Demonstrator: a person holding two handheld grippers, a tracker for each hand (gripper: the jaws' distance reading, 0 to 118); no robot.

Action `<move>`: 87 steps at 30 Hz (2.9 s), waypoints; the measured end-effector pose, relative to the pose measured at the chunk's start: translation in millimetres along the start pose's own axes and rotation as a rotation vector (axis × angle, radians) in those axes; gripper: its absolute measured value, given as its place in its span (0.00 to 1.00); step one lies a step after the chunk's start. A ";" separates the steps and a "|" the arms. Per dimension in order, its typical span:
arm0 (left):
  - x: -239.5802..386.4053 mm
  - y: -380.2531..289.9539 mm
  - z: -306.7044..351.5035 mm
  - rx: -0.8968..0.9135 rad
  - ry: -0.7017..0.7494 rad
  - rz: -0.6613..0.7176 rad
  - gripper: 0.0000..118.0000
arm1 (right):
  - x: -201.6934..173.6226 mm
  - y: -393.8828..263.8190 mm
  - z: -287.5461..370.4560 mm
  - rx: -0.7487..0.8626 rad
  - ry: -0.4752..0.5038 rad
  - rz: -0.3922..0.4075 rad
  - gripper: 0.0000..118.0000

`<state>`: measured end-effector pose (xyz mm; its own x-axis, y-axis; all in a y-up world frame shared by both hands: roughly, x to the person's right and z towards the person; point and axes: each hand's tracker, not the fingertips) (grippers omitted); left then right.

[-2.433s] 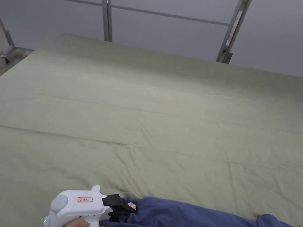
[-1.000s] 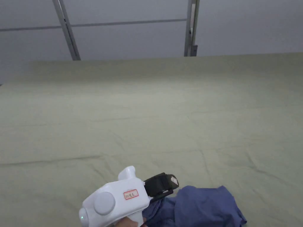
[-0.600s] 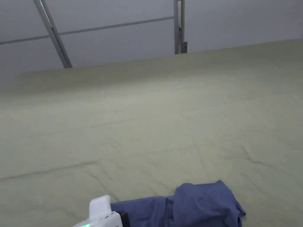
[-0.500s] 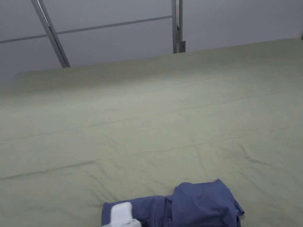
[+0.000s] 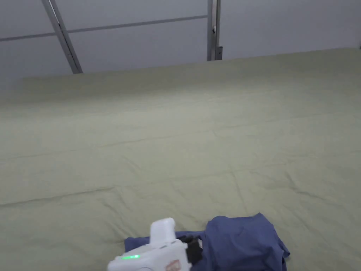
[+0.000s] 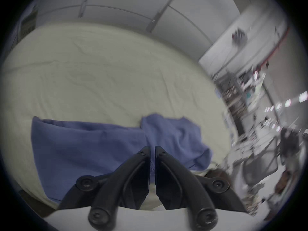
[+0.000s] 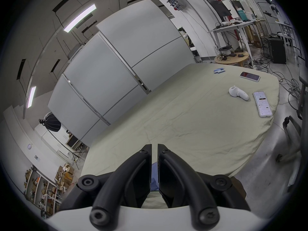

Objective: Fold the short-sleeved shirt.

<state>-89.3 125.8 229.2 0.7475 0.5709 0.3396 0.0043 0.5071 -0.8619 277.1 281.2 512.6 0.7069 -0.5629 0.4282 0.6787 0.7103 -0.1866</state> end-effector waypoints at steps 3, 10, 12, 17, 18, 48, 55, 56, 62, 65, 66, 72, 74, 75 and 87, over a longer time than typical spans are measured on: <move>-49.4 15.8 37.7 0.062 -0.077 0.085 0.34 | -3.0 -2.3 -5.0 -0.012 0.005 0.002 0.07; -141.9 37.6 91.3 0.051 -0.073 0.290 1.00 | -9.0 -5.2 -14.5 -0.037 0.017 -0.017 0.07; -158.8 20.2 58.8 -0.023 -0.093 0.361 1.00 | -12.5 -5.6 -14.4 -0.039 0.021 -0.013 0.07; -185.8 -0.3 11.3 -0.098 -0.137 0.503 1.00 | -18.9 -3.3 -6.8 -0.032 0.015 0.008 0.07; -182.9 -2.5 11.0 -0.073 -0.202 0.500 1.00 | -18.9 -2.6 -5.3 -0.028 0.011 0.006 0.07; -80.5 82.8 95.4 -0.027 0.374 0.250 0.13 | -17.5 -0.7 -22.0 -0.031 0.112 -0.051 0.07; 31.5 68.7 -35.7 -0.108 0.281 0.051 0.14 | -6.0 6.6 -1.8 0.020 0.090 0.006 0.07; 39.7 62.7 -50.6 -0.134 0.257 0.041 0.21 | -1.8 8.2 1.8 0.027 0.082 0.003 0.07; 59.2 58.3 -41.3 -0.027 -0.159 0.237 0.94 | 28.1 12.9 19.3 0.062 0.009 -0.022 0.07; 77.9 63.8 3.2 0.207 0.080 -0.051 0.89 | 34.9 11.4 17.4 0.057 0.003 -0.032 0.07; 84.1 60.9 9.8 0.243 0.202 -0.189 0.81 | 35.9 10.3 14.9 0.052 0.001 -0.033 0.07; 70.6 7.2 -22.9 0.045 0.320 -0.433 0.11 | 36.1 2.4 -3.4 0.015 0.031 -0.050 0.07; 65.9 -16.4 -51.4 -0.059 0.247 -0.363 0.11 | 31.5 -0.5 -6.0 0.005 0.044 -0.051 0.07; 66.5 -28.8 -67.3 -0.095 0.245 -0.357 0.11 | 30.6 -1.0 -6.9 -0.002 0.051 -0.048 0.07; 45.2 5.7 -45.2 -0.080 0.188 -0.152 0.10 | -4.4 -9.3 -25.3 -0.092 0.065 0.165 0.07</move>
<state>-25.4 125.3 222.6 0.8443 0.3582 0.3986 0.1732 0.5214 -0.8355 272.6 266.4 490.1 0.8196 -0.4700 0.3276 0.5654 0.7556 -0.3306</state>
